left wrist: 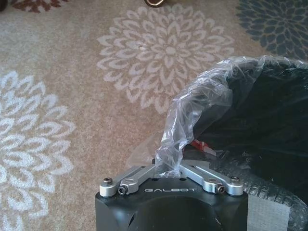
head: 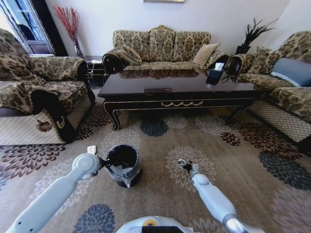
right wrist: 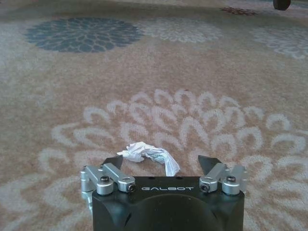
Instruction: Move to the front of the table and pick up the trash from the floor, then place it into the trash bin.
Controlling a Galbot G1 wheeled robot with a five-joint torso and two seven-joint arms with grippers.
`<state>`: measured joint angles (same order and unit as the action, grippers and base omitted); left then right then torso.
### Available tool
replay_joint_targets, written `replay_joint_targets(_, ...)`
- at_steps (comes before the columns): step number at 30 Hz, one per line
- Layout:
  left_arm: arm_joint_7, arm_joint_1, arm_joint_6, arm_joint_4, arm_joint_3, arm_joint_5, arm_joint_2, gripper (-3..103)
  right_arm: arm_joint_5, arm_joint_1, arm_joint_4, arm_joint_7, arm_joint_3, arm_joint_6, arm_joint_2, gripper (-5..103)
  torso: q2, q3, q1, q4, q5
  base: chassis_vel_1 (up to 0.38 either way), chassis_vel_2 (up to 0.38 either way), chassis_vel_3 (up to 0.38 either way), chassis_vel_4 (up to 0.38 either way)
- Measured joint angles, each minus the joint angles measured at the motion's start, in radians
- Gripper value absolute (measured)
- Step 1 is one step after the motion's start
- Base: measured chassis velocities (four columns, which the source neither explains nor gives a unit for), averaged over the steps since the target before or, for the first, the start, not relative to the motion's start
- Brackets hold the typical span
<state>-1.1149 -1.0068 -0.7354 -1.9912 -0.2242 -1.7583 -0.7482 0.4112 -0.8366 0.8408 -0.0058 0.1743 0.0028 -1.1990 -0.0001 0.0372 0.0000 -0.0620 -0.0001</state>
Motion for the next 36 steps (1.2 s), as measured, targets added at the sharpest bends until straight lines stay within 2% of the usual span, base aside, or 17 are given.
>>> replay_joint_targets(2,0.004,-0.004,0.000,0.000,-0.005,0.002,0.004,0,-0.005,0.011,-0.018,0.004,-0.002,0.003,-0.005,79,0.000,0.000,0.000,0.0001,0.0001,0.000,0.000,0.000,0.000)
replay_joint_targets(4,0.005,-0.006,0.000,0.000,-0.006,0.003,0.006,0,-0.005,0.014,-0.023,0.006,-0.002,0.003,-0.006,79,0.000,0.000,0.000,0.0002,0.0002,0.000,0.000,0.000,0.000)
replay_joint_targets(8,0.008,-0.011,0.000,-0.004,-0.010,0.004,0.009,0,-0.005,0.032,-0.049,0.007,-0.010,0.005,-0.006,57,0.000,0.000,0.000,0.0001,0.0000,0.000,0.000,0.000,0.000)
replay_joint_targets(10,0.008,-0.011,0.000,-0.005,-0.011,0.004,0.009,0,-0.005,0.034,-0.052,0.007,-0.012,0.005,-0.006,57,0.000,0.000,0.000,0.0000,0.0000,0.000,0.000,0.000,0.000)
replay_joint_targets(13,0.010,-0.012,0.000,-0.008,-0.015,0.004,0.011,0,-0.005,0.039,-0.059,0.006,-0.018,0.003,-0.010,41,0.000,0.000,0.000,0.0000,0.0000,0.000,0.000,0.000,0.000)
replay_joint_targets(14,0.010,-0.012,0.000,-0.008,-0.015,0.004,0.011,0,-0.005,0.039,-0.059,0.006,-0.018,0.003,-0.010,41,0.000,0.000,0.000,0.0000,0.0000,0.000,0.000,0.000,0.000)
replay_joint_targets(19,0.013,-0.024,0.000,-0.011,-0.028,0.004,0.018,0,-0.005,0.040,-0.058,0.006,-0.024,-0.004,-0.017,19,0.000,0.000,0.000,0.0002,0.0000,0.000,0.000,0.000,0.000)
replay_joint_targets(20,0.013,-0.024,0.000,-0.011,-0.028,0.004,0.018,0,-0.005,0.040,-0.058,0.006,-0.024,-0.004,-0.017,19,0.000,0.000,0.000,0.0002,0.0000,0.000,0.000,0.000,0.000)
replay_joint_targets(23,0.016,-0.028,0.000,-0.013,-0.032,0.004,0.019,0,-0.005,0.037,-0.051,0.007,-0.025,-0.008,-0.013,3,0.000,0.000,0.000,0.0002,0.0001,0.000,0.000,0.000,0.000)
replay_joint_targets(26,0.016,-0.028,0.000,-0.013,-0.032,0.006,0.017,0,-0.005,0.033,-0.046,0.007,-0.025,-0.011,-0.008,1,0.000,0.000,0.000,0.0001,0.0000,0.000,0.000,0.000,0.000)
replay_joint_targets(36,0.017,-0.029,0.000,-0.014,-0.026,0.012,0.010,0,0.000,0.012,-0.018,0.007,-0.019,-0.016,0.005,0,0.000,0.000,0.000,0.0001,0.0001,0.000,0.000,0.000,0.000)
